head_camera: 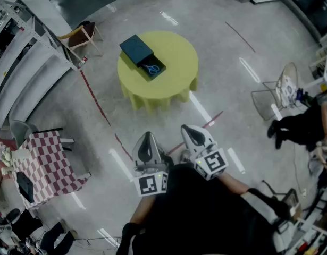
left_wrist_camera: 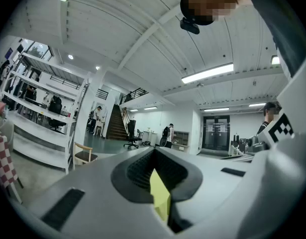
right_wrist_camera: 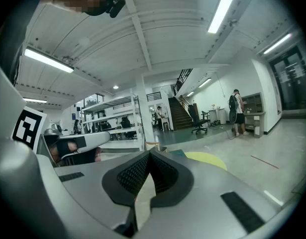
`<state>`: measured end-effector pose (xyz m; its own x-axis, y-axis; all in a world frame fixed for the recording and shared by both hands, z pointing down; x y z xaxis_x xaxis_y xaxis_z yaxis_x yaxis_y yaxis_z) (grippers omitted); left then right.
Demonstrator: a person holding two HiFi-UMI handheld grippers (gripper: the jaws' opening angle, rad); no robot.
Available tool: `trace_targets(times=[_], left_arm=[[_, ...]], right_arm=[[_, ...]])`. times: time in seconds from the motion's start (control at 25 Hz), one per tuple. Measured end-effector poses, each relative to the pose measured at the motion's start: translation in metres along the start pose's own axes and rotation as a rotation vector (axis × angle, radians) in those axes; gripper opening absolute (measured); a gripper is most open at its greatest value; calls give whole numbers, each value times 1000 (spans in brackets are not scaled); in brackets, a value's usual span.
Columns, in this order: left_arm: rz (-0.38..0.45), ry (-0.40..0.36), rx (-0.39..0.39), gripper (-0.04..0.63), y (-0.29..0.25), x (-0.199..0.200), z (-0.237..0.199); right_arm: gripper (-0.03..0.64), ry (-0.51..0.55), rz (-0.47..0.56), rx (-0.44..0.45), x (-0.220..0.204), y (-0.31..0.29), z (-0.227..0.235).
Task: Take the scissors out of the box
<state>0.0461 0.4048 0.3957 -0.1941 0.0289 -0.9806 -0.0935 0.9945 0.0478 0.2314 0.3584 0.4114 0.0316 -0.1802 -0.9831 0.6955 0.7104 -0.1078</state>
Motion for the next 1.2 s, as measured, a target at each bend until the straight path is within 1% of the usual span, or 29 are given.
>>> trace_targets(times=[0.48,0.68,0.8,0.92,1.08,1.2], left_arm=[[3,10,1,-2,0,1,-3],[0,10,2,-2,-4,0,-7],[-2,-8,-7,-2,-7,-1,-15],[5,11,-5,-2,-12,1,-22],[2,24,-13,-2,-17,2,-36],[-3,29,-20,-2,-21,3,-49]], right_arm=[[-3,-4,-21,-2,-3,-1,-5],[-3,-43,8,-1,-3,-6,0],[-3,-36,12,-6,-5,-13,1],[-3,-9,15,-12,-9,-21,0],[-3,-50,-9,-21,-2,-35,-12],[-3,-48,-11,-32,-4,-46,-18]])
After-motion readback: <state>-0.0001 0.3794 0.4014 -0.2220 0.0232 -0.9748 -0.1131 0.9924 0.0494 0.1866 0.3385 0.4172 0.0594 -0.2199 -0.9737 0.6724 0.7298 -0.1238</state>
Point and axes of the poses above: the fingertips, and each gripper's own axes: y backward along the fingers, z to its right, x out of its top, the point moved 9 cm from there along y, backward along the fingers, and after that the axes turned 6 degrees about z, right-handed, at the moved point
